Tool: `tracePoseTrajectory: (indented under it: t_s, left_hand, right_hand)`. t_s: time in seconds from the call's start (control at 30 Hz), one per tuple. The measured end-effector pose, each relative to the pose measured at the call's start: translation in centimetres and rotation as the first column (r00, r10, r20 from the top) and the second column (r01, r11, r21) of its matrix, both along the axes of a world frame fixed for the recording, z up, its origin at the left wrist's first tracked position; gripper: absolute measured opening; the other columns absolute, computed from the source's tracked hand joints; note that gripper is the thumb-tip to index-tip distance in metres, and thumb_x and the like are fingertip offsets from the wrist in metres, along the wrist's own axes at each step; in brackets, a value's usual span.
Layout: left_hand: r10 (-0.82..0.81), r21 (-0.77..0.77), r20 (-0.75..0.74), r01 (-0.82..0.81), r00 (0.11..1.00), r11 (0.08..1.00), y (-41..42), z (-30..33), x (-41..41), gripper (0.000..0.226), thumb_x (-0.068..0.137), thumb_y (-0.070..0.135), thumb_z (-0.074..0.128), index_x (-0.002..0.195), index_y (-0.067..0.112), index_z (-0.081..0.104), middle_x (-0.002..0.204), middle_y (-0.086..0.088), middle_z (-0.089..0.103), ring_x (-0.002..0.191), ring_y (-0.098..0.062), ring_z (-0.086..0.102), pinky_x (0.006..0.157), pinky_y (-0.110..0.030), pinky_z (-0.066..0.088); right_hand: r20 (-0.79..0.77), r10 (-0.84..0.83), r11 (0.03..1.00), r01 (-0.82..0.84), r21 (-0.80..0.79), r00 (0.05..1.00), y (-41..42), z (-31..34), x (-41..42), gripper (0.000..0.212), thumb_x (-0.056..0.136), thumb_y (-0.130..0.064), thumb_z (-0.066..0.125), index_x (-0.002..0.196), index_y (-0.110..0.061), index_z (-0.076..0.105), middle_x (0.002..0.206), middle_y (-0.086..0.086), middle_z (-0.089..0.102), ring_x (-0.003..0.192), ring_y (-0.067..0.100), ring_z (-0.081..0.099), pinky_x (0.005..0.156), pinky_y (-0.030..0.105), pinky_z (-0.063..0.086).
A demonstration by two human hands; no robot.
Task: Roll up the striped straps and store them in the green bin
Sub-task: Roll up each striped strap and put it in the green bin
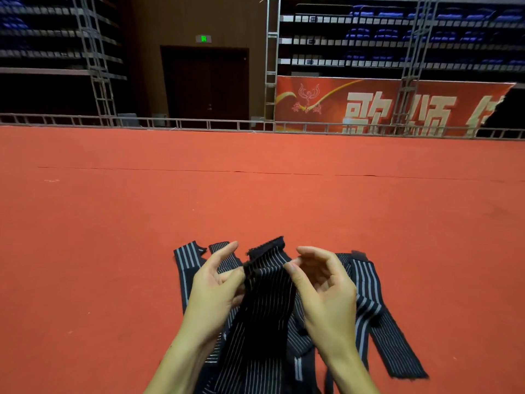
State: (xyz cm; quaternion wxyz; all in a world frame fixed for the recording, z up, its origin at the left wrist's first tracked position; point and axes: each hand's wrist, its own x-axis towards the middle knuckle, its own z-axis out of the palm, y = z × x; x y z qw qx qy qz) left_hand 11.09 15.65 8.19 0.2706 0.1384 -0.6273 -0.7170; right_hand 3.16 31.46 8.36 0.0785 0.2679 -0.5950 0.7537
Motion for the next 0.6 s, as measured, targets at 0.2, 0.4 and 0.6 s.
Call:
tracePoseTrajectory:
  t_s: [0.2,0.4,0.6]
  left_hand:
    - [-0.067,-0.003,-0.033,0.067,0.997,0.998,1.4,1.4,0.6,0.034,0.101,0.013,0.070,0.131,0.027,0.070,0.098,-0.017,0.083,0.086,-0.020,0.079,0.068,-0.034,0.063]
    - [-0.043,-0.131,-0.034,0.038,0.999,0.991,1.2,1.1,0.6,0.028,0.103,0.010,0.070,0.126,0.026,0.075,0.092,-0.019,0.082,0.079,-0.020,0.077,0.064,-0.025,0.057]
    - [0.002,-0.223,-0.075,-0.019,0.997,0.975,1.6,1.1,0.0,0.024,0.105,0.009,0.067,0.116,0.025,0.080,0.087,-0.007,0.083,0.085,-0.021,0.082,0.079,-0.038,0.062]
  right_hand:
    - [0.053,0.067,0.997,-0.070,0.040,0.996,-0.6,0.1,-0.2,0.036,0.091,-0.003,0.082,0.116,-0.027,0.072,0.101,0.000,0.076,0.094,0.017,0.075,0.085,0.028,0.059]
    - [0.187,0.079,0.997,-0.081,-0.001,0.979,-0.7,1.2,-1.2,0.037,0.091,-0.008,0.084,0.121,-0.019,0.067,0.117,0.004,0.074,0.085,0.021,0.079,0.081,0.026,0.061]
    - [0.243,0.166,0.985,-0.170,-0.008,0.956,-0.9,1.5,-1.6,0.041,0.086,0.001,0.086,0.120,-0.015,0.071,0.124,0.003,0.074,0.091,0.027,0.080,0.089,0.032,0.064]
